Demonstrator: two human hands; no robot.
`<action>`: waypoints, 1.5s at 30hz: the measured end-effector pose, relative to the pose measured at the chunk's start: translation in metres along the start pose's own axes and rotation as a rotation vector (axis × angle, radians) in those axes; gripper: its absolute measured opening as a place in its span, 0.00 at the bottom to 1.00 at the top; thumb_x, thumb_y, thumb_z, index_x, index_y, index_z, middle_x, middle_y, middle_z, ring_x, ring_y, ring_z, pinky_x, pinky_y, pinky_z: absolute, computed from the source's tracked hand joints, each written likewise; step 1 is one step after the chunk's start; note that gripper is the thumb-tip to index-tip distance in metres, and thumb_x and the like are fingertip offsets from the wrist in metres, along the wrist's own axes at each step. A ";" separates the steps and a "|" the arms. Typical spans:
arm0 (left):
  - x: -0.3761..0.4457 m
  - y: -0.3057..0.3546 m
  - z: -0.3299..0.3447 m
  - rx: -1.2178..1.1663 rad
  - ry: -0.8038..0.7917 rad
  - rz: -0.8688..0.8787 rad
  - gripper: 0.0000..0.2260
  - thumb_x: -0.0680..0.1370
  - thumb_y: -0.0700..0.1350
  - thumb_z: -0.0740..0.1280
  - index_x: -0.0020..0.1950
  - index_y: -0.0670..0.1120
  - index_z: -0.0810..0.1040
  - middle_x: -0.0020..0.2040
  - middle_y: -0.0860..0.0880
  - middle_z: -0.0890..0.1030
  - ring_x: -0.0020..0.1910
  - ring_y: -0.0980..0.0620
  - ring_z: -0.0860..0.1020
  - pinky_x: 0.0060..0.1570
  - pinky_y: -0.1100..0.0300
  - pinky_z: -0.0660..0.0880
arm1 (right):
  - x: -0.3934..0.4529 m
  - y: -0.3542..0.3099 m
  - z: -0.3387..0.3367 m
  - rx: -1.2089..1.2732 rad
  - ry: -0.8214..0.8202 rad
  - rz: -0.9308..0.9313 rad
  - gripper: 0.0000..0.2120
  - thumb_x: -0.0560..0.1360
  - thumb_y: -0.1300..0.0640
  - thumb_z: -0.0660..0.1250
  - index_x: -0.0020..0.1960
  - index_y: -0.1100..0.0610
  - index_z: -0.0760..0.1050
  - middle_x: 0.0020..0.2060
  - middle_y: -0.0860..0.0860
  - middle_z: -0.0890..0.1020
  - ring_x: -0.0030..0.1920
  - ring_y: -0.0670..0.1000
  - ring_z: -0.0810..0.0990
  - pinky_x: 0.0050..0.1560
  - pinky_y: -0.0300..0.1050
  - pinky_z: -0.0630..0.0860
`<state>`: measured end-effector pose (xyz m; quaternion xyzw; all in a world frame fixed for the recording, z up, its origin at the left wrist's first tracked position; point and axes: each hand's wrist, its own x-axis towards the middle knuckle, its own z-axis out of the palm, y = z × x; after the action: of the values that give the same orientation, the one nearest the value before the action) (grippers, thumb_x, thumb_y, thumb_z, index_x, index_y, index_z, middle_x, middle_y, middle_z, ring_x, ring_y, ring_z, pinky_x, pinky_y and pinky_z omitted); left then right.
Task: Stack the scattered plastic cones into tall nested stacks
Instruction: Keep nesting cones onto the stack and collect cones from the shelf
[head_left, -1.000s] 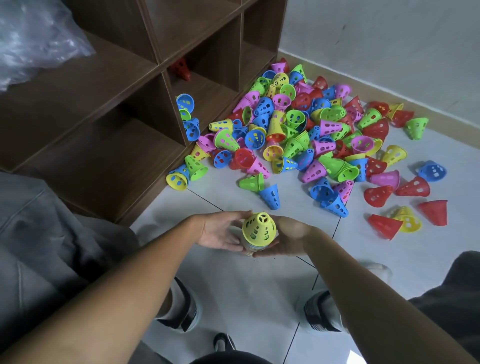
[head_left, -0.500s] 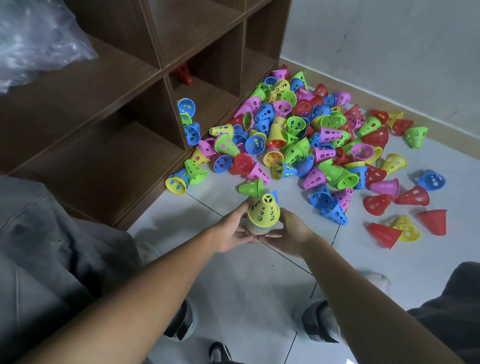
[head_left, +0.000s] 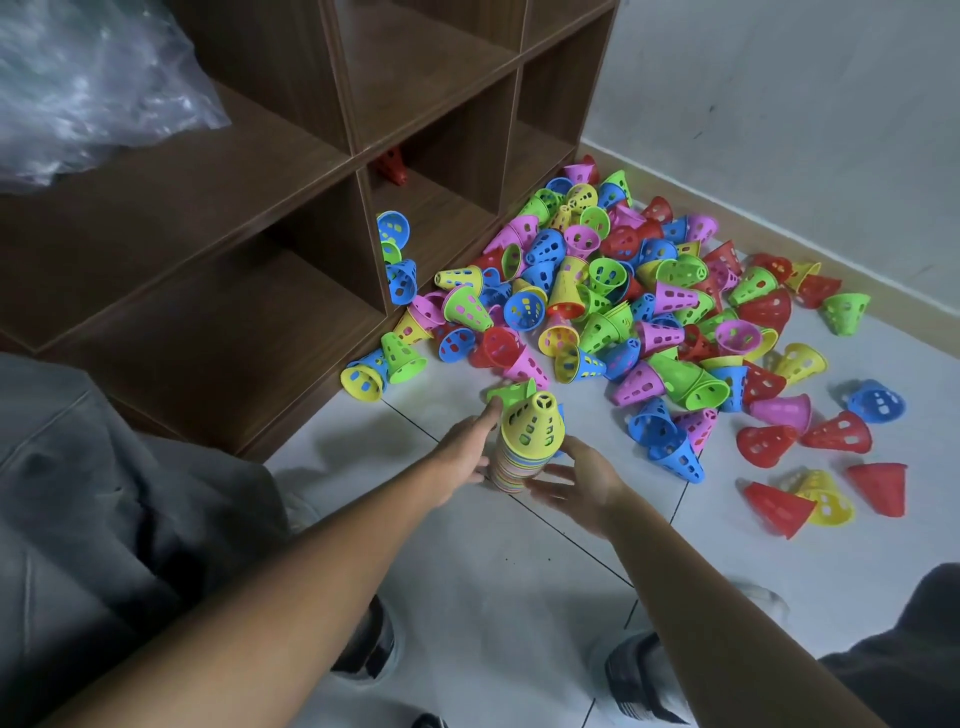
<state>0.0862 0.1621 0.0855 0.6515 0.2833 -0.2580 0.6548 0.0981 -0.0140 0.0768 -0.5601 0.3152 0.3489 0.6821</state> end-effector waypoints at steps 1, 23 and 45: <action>0.001 0.003 -0.005 0.059 0.045 0.043 0.34 0.77 0.71 0.55 0.72 0.49 0.71 0.67 0.47 0.75 0.58 0.45 0.78 0.56 0.51 0.77 | 0.000 -0.005 -0.001 -0.083 0.042 -0.018 0.17 0.79 0.50 0.64 0.66 0.56 0.74 0.61 0.59 0.76 0.55 0.62 0.83 0.50 0.52 0.81; 0.067 0.021 -0.099 0.614 0.715 0.312 0.18 0.73 0.42 0.72 0.63 0.46 0.77 0.59 0.41 0.71 0.58 0.41 0.73 0.61 0.53 0.72 | 0.082 -0.174 0.083 -0.597 -0.149 -0.351 0.08 0.83 0.55 0.61 0.53 0.51 0.79 0.58 0.53 0.81 0.52 0.53 0.80 0.45 0.45 0.79; 0.084 -0.001 -0.142 -0.005 0.476 0.089 0.33 0.63 0.53 0.70 0.67 0.42 0.74 0.58 0.46 0.76 0.56 0.51 0.75 0.53 0.57 0.72 | 0.140 -0.182 0.213 -1.305 -0.460 -0.446 0.28 0.79 0.58 0.67 0.77 0.53 0.63 0.75 0.52 0.62 0.72 0.57 0.68 0.60 0.58 0.79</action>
<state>0.1401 0.3069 0.0263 0.7041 0.4014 -0.0675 0.5819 0.3356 0.1897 0.0978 -0.8163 -0.2301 0.4274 0.3130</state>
